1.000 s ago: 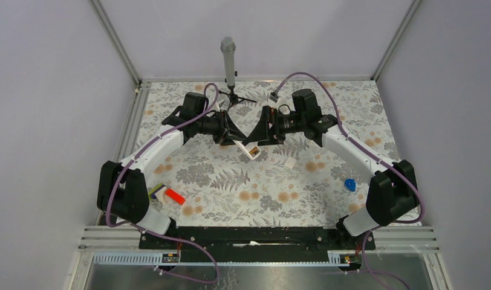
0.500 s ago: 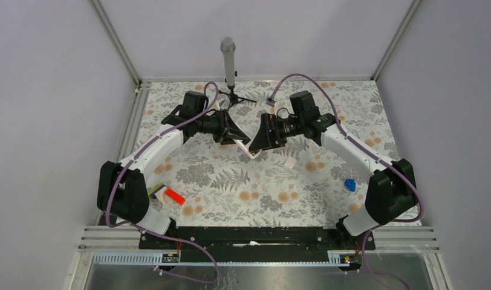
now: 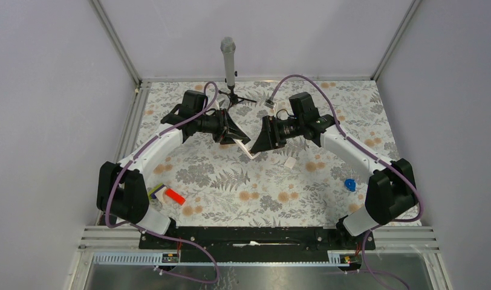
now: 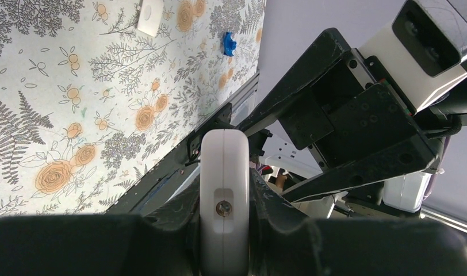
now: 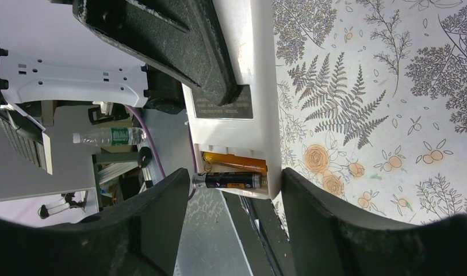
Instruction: Load the batteries into the remote control
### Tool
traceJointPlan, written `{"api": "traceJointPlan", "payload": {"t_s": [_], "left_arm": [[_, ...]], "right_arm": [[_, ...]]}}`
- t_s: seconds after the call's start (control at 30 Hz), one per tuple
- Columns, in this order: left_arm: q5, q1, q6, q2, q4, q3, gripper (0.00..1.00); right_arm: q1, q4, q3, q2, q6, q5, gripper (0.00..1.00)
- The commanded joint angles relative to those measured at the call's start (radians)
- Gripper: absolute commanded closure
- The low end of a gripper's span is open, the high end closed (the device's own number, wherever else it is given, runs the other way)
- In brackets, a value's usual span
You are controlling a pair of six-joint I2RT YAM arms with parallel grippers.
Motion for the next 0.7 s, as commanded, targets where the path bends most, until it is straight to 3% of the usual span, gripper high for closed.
{"api": "traceJointPlan", "payload": {"t_s": [0.0,0.23,0.67], "left_arm": [[0.007,-0.004,-0.012,-0.029,0.042,0.05,1.0],[-0.013,-0.004,-0.021,-0.03,0.042,0.041,1.0],[-0.014,-0.004,-0.028,-0.02,0.042,0.061,1.0]], "right_arm": [[0.025,0.036,0.011,-0.024,-0.008,-0.036,0.34],[0.025,0.035,0.007,-0.036,-0.014,-0.019,0.26],[0.025,0.037,0.01,-0.033,-0.02,-0.001,0.39]]}}
